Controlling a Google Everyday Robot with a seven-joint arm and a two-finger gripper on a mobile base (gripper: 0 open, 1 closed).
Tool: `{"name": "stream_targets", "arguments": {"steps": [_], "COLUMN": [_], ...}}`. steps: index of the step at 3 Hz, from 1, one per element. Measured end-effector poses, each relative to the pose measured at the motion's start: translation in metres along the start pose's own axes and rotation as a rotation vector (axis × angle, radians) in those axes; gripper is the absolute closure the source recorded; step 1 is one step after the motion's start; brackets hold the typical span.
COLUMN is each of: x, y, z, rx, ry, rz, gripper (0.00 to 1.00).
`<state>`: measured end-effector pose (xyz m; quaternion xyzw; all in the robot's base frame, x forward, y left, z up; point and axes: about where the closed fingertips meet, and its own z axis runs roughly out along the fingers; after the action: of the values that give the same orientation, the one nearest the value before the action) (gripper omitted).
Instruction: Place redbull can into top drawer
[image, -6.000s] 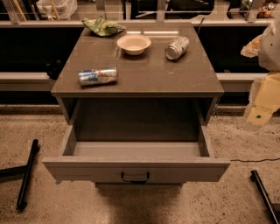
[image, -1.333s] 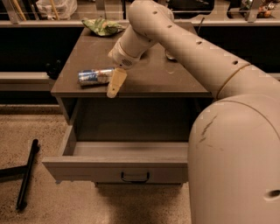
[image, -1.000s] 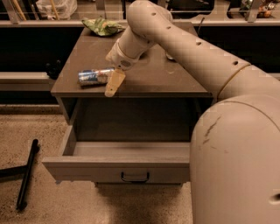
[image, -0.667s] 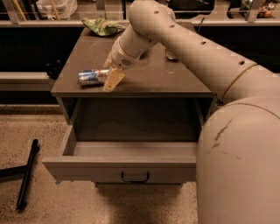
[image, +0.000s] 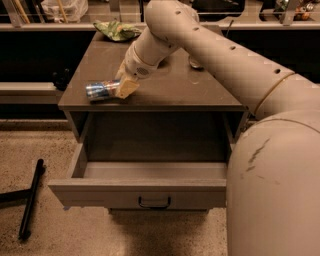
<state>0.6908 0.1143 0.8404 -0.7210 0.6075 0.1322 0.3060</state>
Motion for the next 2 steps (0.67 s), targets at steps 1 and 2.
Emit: {"name": "stream_targets", "arguments": {"steps": [1, 2], "x": [-0.006, -0.005], "y": [0.008, 0.028], "z": [-0.017, -0.05], "rx": [0.01, 0.035], "ry": [-0.042, -0.077], "rz": [-0.008, 0.015], "gripper": [1.0, 1.0]}}
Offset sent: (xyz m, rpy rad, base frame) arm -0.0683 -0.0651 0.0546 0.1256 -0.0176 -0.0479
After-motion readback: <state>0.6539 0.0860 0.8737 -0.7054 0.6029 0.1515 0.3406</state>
